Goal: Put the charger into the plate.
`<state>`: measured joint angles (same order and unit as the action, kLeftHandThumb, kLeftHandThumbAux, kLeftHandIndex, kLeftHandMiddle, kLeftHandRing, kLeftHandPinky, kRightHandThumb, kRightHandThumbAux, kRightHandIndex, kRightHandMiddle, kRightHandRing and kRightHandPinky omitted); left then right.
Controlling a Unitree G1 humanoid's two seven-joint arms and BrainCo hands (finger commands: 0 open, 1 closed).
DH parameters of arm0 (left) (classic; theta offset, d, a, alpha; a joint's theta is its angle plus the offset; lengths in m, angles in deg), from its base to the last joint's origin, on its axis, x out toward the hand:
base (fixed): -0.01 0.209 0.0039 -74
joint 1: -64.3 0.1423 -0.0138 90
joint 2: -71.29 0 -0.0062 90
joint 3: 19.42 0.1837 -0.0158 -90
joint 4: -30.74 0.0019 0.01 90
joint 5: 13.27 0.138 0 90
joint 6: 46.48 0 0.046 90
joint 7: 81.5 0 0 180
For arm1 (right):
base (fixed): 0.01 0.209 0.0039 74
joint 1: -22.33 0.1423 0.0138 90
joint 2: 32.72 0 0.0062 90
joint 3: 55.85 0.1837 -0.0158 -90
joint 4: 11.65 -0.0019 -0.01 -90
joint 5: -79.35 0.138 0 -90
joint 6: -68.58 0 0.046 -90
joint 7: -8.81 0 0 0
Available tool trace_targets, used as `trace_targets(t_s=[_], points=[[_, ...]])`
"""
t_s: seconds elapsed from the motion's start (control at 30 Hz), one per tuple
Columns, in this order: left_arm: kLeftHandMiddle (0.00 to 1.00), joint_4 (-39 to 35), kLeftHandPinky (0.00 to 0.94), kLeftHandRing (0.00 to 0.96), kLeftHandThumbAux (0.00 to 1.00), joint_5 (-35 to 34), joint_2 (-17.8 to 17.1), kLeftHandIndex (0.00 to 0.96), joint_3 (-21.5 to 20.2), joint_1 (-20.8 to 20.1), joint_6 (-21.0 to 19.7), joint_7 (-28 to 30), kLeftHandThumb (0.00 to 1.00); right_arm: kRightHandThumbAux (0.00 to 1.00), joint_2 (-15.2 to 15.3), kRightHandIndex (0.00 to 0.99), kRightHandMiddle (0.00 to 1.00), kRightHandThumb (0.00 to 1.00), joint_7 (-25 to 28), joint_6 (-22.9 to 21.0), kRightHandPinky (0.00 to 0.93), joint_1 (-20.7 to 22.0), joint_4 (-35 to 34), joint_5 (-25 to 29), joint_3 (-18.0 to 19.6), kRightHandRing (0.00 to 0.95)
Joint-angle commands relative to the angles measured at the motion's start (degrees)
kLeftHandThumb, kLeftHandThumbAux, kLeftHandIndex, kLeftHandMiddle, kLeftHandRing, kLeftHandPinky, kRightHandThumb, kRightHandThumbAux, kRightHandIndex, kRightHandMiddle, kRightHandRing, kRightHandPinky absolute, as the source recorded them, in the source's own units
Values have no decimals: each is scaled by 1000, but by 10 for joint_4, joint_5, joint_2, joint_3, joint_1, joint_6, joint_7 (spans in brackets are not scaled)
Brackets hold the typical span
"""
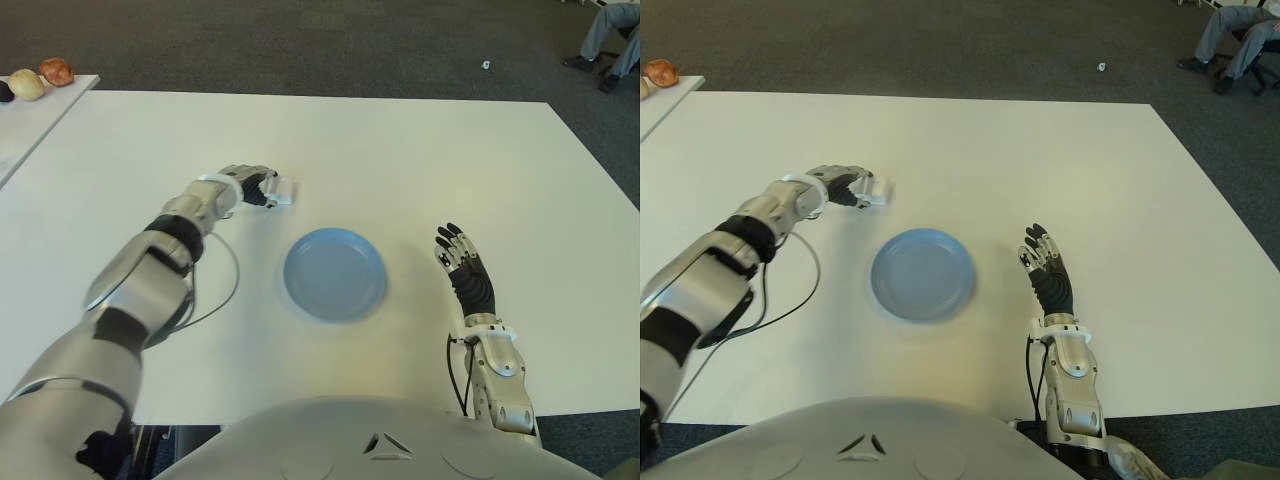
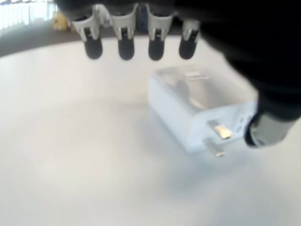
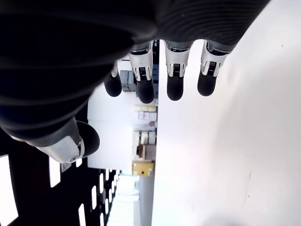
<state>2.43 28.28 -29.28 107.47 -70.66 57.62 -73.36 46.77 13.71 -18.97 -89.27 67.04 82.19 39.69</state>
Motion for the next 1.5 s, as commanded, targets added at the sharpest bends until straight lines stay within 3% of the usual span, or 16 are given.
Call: trace_targets(t_s=[0.03,0.1,0.3,0.73,0.93,1.3,1.5], points=[[0,-166,37,0,427,-14,-94,0,-7,66,24,133,0,514,1,43,128,0,3,-15,50,4,-2,8,3,86],[0,-261,55,0,424,-36,-145,0,-23,88,34,196,0,516,1,43,128,0,3,-17,50,5,-3,11,4,86],[5,-389,93,18,422,-94,-218,6,-58,119,46,303,0,522,1,42,126,0,3,-21,49,10,-2,15,6,85],[54,-615,133,74,451,-144,-304,20,-131,171,-5,447,0,534,2,34,123,0,4,-38,48,26,1,20,8,85],[87,-640,153,104,462,-139,-310,23,-149,183,-4,463,0,538,3,30,119,0,6,-43,48,29,2,24,9,80],[119,-617,153,136,504,-118,-294,6,-172,193,30,406,0,582,3,16,106,0,3,-52,56,34,0,19,8,81],[88,-606,104,104,520,-105,-283,0,-179,202,47,372,0,595,3,11,107,0,2,-54,58,32,-1,14,6,85]])
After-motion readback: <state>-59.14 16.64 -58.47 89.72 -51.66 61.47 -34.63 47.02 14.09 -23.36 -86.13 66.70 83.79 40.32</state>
